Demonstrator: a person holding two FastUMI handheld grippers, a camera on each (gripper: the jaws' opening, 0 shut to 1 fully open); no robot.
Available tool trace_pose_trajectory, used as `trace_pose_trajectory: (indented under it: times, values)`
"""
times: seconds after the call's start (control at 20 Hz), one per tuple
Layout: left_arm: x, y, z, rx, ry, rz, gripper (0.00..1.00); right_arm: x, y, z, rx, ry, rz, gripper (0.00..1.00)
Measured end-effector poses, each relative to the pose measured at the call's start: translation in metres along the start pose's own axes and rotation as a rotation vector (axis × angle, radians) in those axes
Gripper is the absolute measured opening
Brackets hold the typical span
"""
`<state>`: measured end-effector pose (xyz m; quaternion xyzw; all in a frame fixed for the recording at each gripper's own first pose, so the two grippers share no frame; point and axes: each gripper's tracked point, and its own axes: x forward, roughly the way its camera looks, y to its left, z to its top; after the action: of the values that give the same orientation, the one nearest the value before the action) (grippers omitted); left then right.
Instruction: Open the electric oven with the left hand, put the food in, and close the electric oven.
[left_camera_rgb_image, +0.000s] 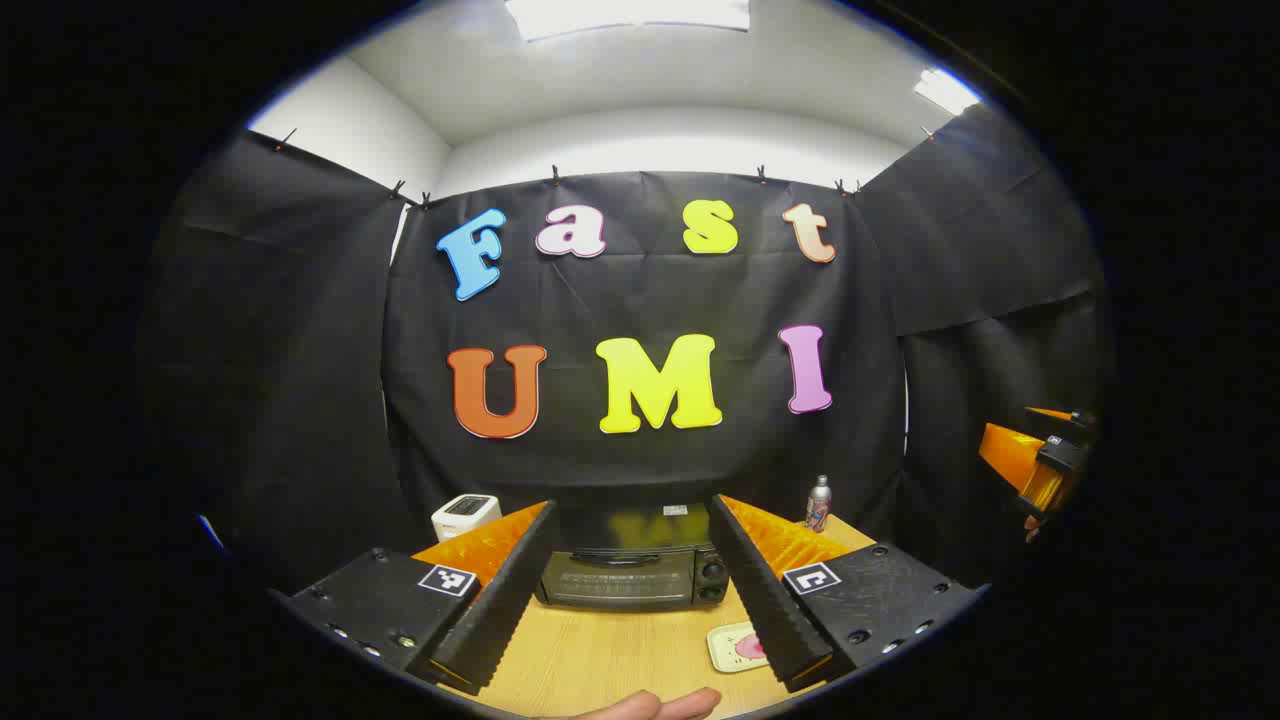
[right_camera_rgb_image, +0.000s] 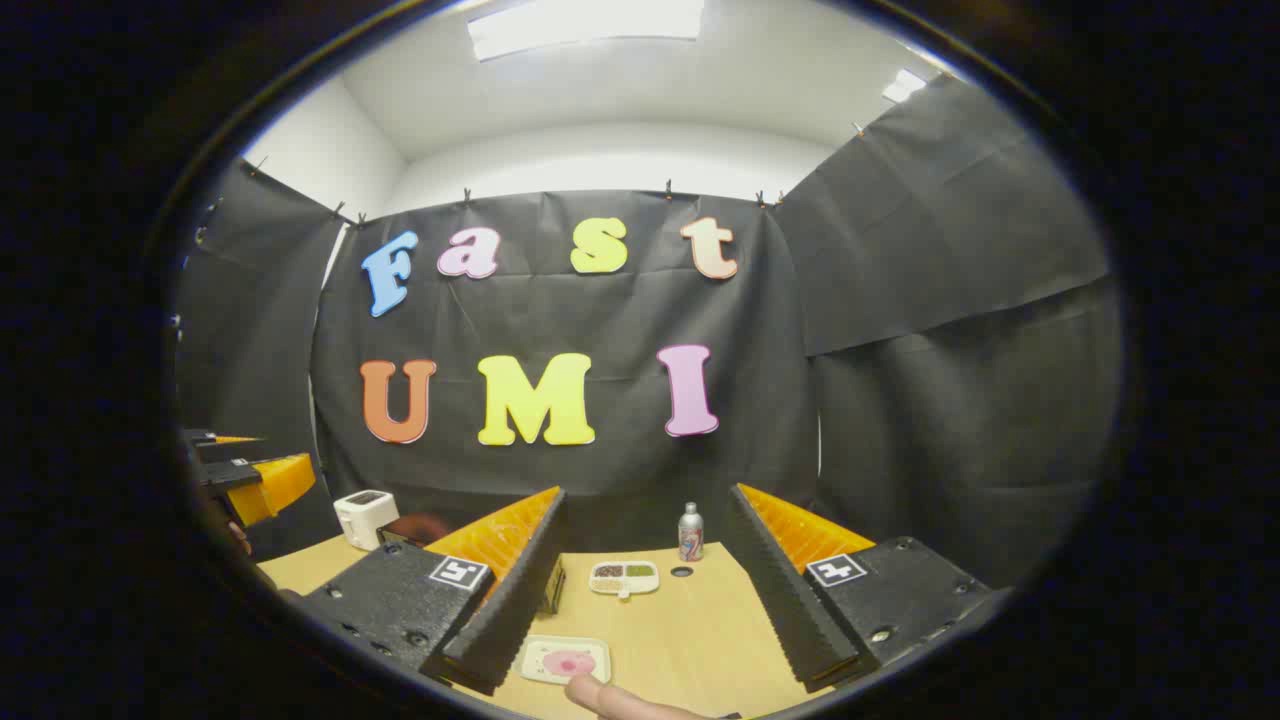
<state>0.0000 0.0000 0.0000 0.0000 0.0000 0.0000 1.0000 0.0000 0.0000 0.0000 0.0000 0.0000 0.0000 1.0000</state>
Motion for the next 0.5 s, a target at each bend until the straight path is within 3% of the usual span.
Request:
trace_pose_trajectory:
  times: [0.4,0.5]
  values:
    - [0.0017,0.0040,0.0014,0.000,-0.011,0.008,0.96,-0.0072,-0.0024,0.0070,-0.026,-0.028,0.001,0.96]
    - [0.0029,0.0061,0.0024,0.003,-0.016,0.013,0.95,-0.0067,-0.0053,0.0092,-0.028,-0.037,-0.006,1.00]
